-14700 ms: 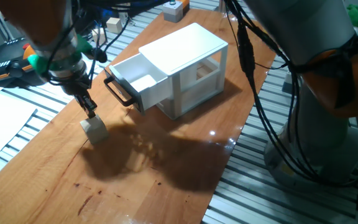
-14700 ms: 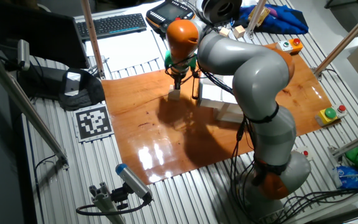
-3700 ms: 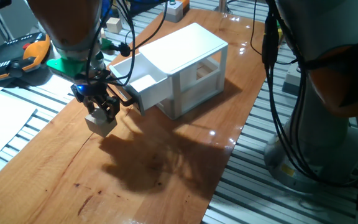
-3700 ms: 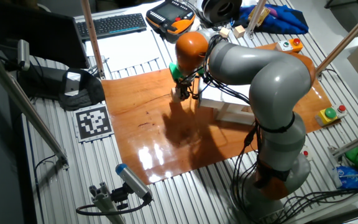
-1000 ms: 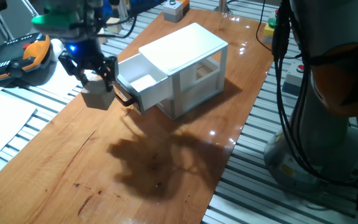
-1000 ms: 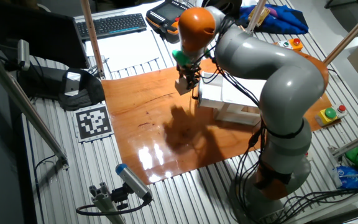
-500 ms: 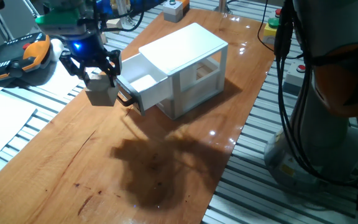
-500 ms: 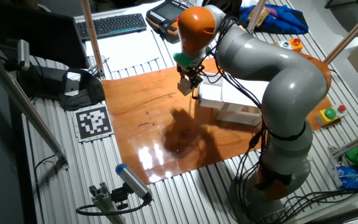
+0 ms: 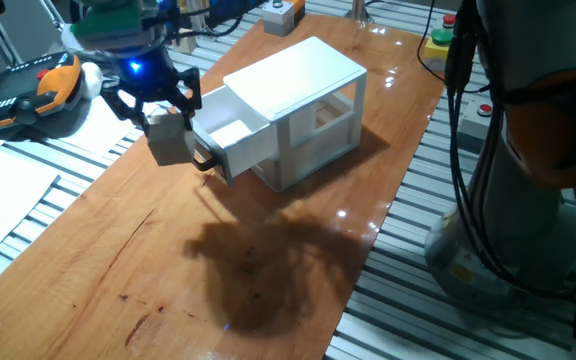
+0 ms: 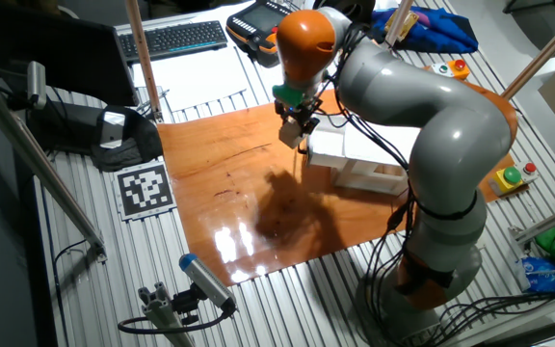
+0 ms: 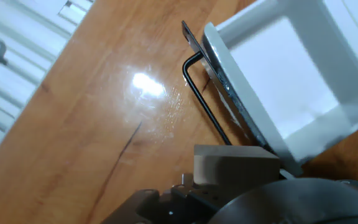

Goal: Put things in the drawer

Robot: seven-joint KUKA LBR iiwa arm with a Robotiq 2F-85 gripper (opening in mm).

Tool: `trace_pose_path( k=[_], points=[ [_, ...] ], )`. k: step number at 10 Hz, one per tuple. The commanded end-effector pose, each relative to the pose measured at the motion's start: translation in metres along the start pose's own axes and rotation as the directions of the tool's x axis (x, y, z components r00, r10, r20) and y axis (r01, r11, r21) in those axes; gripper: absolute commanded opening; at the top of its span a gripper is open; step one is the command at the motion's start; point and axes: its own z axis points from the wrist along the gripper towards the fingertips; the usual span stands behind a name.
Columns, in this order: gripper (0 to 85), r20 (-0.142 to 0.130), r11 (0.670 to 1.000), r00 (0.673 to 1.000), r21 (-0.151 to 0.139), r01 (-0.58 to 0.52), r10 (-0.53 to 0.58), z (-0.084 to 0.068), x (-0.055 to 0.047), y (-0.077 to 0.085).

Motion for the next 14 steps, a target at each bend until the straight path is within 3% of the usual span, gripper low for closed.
trace_pose_path(
  k=[1,6,10,11,14],
  points=[
    [0.0,0.004,0.997,0.997,0.002,0.079,-0.079,0.000,0.000,0.000],
    [0.0,-0.002,0.999,0.999,0.003,0.048,-0.048,0.000,-0.006,-0.009],
    [0.0,-0.029,0.996,0.995,-0.016,0.091,-0.091,0.003,-0.016,-0.024],
    [0.0,-0.032,0.993,0.992,-0.015,0.120,-0.120,0.003,-0.016,-0.025],
    [0.0,-0.004,0.948,0.948,0.008,0.318,-0.318,0.000,-0.014,-0.028]
  ],
)
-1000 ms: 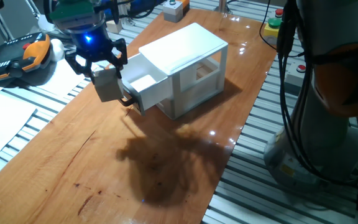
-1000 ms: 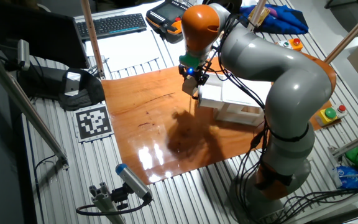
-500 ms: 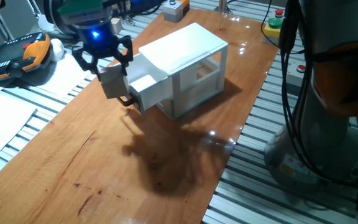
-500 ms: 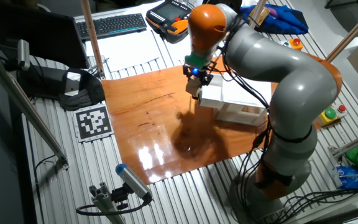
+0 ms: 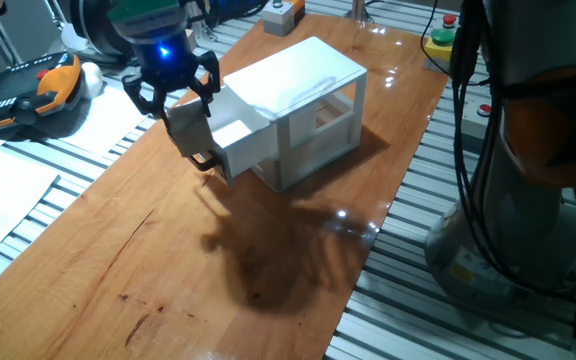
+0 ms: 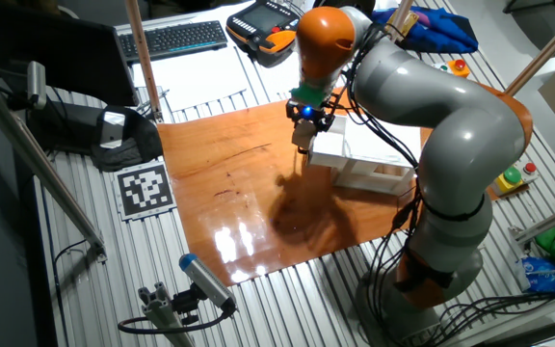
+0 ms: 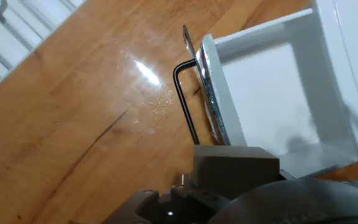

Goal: Put things in the drawer

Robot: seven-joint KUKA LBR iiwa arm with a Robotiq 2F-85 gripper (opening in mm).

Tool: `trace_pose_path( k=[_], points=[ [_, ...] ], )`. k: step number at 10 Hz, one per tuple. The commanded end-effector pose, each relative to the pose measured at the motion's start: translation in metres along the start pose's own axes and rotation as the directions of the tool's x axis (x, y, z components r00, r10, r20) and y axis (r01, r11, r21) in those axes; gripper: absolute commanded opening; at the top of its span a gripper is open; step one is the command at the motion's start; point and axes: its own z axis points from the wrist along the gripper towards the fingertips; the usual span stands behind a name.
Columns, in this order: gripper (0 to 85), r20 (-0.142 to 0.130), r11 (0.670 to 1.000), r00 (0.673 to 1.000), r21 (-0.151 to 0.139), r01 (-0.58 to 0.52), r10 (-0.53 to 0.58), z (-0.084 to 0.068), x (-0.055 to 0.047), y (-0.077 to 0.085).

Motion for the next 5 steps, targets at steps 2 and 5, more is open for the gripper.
trace_pose_path(
  k=[2,5],
  points=[
    [0.0,0.015,0.992,0.992,-0.010,0.123,-0.123,-0.0002,0.0002,-0.0004],
    [0.0,0.024,0.988,0.987,0.018,0.156,-0.157,-0.0014,0.0041,0.0027]
  ],
)
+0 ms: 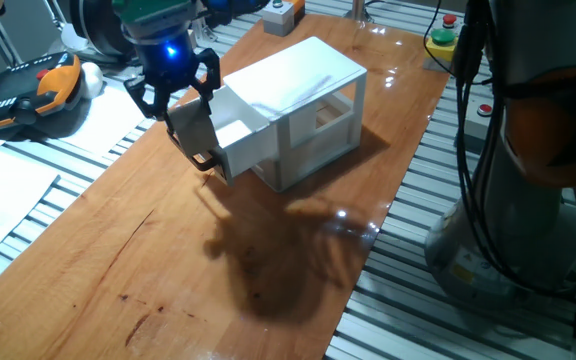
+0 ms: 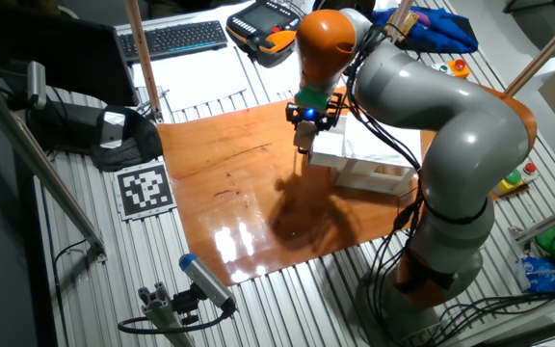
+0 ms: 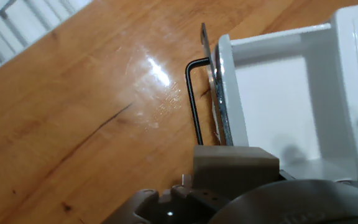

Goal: Put things in the drawer

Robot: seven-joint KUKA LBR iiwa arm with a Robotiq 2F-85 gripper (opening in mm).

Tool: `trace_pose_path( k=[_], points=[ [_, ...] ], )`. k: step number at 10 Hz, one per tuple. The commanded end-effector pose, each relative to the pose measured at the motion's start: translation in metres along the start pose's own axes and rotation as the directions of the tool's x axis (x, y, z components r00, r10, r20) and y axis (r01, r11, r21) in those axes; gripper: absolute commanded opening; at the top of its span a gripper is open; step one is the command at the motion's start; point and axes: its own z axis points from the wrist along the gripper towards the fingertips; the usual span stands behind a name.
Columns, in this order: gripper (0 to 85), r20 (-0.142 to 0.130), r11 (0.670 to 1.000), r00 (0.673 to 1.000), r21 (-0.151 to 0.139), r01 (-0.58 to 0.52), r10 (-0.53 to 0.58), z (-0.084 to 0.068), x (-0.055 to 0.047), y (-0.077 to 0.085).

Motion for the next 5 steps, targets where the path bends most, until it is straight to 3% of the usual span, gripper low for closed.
trace_pose_path(
  k=[1,3,5],
  points=[
    [0.0,-0.006,1.000,1.000,-0.005,0.003,-0.003,-0.0004,0.0002,-0.0003],
    [0.0,-0.007,1.000,1.000,-0.015,0.024,-0.025,-0.0006,0.0003,0.0000],
    [0.0,0.012,0.998,0.998,-0.027,0.060,-0.059,-0.0006,0.0003,0.0000]
  ],
)
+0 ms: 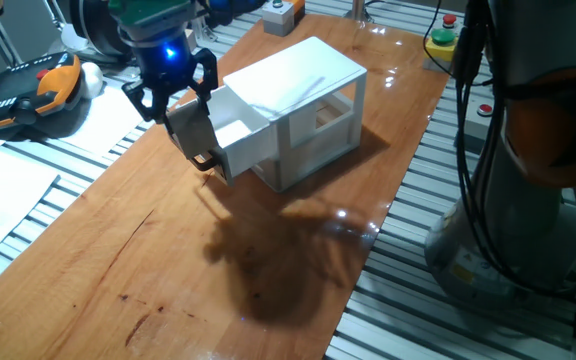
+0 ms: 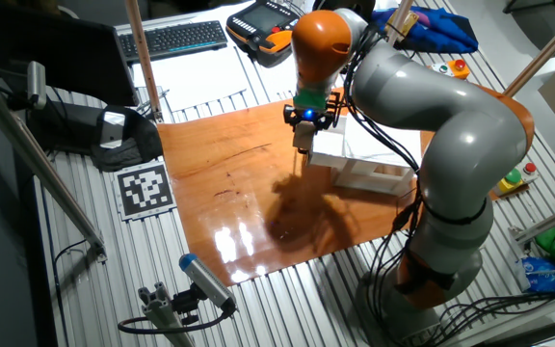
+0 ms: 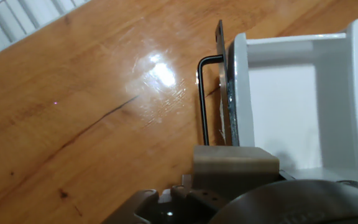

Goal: Put things in the drawer

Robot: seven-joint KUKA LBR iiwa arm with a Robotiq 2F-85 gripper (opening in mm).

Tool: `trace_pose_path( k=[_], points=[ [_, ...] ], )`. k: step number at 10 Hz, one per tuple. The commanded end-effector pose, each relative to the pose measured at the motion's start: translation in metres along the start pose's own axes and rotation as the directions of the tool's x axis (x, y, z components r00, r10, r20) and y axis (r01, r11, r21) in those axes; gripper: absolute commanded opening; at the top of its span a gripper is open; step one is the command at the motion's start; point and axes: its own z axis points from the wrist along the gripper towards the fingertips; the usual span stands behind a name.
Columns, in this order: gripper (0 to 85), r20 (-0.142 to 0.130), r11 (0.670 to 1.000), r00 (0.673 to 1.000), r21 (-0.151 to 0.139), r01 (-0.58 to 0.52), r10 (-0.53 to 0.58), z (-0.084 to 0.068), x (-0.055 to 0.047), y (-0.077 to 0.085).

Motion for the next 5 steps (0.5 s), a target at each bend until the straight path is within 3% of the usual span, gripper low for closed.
trace_pose_path(
  k=[1,2,3,4,5],
  points=[
    [0.0,0.007,1.000,1.000,-0.002,0.002,-0.002,0.0000,0.0002,0.0000],
    [0.0,-0.010,1.000,1.000,-0.017,-0.007,0.006,0.0000,0.0002,0.0000],
    [0.0,-0.035,0.998,0.999,-0.057,-0.031,0.029,0.0000,0.0002,0.0000],
    [0.0,-0.039,0.996,0.999,-0.085,-0.037,0.034,0.0000,0.0002,0.0000],
    [0.0,-0.019,0.995,1.000,-0.099,-0.015,0.013,0.0000,0.0002,0.0000]
  ],
)
